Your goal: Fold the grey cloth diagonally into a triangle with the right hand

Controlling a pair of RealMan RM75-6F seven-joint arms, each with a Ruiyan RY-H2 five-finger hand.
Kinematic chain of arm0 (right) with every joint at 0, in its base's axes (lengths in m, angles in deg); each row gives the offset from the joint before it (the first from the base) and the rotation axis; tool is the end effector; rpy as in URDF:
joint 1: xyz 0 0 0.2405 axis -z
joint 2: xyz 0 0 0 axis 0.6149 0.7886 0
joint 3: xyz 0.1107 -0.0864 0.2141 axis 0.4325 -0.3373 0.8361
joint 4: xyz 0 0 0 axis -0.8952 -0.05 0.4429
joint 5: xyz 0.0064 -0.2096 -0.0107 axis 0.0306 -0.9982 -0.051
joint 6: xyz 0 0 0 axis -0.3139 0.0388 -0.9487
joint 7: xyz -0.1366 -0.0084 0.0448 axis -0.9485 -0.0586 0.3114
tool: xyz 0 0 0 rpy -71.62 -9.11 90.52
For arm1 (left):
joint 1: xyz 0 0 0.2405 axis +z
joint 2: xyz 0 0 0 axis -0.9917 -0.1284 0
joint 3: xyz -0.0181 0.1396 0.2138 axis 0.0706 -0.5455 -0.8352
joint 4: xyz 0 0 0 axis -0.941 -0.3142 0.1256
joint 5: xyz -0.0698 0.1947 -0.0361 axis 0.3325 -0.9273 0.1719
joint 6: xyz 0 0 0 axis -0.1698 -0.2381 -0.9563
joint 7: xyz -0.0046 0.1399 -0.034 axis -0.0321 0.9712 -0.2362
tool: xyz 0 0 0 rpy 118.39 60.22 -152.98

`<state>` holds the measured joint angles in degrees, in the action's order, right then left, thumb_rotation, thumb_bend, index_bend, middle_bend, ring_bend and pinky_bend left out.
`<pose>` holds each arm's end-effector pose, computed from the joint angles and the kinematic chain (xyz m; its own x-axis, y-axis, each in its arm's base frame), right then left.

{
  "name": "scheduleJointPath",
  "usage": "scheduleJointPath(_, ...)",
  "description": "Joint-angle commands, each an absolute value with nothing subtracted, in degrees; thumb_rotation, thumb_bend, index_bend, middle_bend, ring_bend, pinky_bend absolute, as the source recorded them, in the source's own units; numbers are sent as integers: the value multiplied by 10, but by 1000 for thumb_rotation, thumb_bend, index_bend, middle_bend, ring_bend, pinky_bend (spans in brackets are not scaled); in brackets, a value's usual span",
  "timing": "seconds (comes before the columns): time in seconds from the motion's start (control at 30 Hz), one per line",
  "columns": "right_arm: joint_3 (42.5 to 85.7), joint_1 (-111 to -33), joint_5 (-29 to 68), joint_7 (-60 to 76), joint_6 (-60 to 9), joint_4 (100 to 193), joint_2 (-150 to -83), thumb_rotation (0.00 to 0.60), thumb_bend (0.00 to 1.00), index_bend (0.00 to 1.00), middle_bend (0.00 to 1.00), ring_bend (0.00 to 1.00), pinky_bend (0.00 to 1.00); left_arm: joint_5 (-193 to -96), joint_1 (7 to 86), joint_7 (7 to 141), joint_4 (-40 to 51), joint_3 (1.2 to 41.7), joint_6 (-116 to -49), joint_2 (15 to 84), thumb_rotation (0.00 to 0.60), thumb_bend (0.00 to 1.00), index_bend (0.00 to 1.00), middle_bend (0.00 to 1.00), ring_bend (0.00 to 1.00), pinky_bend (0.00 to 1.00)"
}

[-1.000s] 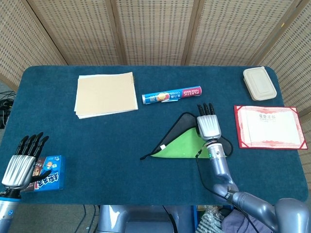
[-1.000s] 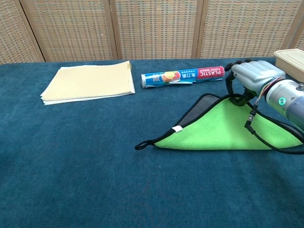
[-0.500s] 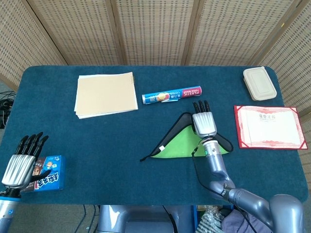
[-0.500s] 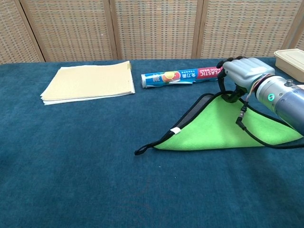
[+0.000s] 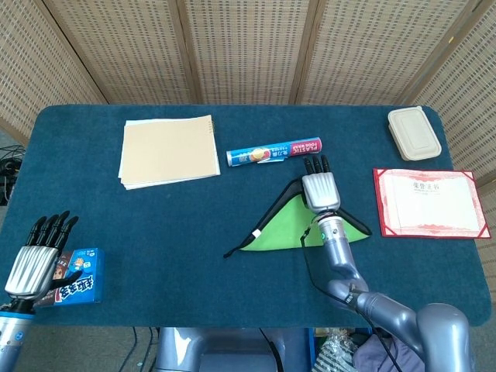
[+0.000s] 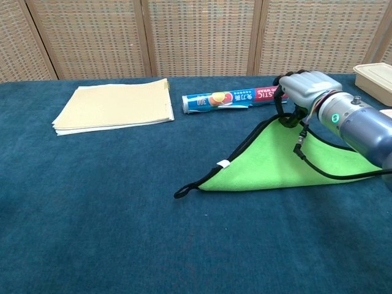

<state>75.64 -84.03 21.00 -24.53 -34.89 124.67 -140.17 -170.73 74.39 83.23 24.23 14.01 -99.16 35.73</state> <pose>-0.1673 -0.4171 -0.0394 0.6010 -0.0647 0.7966 -0.7953 -0.1475 0.5880 -0.2974 0.1900 0.1173 0.4918 0.0733 0.8676 0.8691 -0.1025 -0.4840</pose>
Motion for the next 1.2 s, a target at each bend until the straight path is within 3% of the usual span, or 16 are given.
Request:
scheduleJointPath(0.03,759,-850,214,-241,-356,1231,-1408,600,548,640,124,0,0,-1707,743,833,242,140,-989,358,600,119,0,0,0,0)
scheduleJointPath(0.57,761,-875,231,-217,-389,1157,-1427,600,547,640,124,0,0,-1707,740,839,241,138,-986,361,600,119,0,0,0,0)
scheduleJointPath(1.2,750,-880,229,-201,-396,1133,-1434,600,548,640,121,0,0,-1709,739,838,242,137,-987,362,600,119,0,0,0,0)
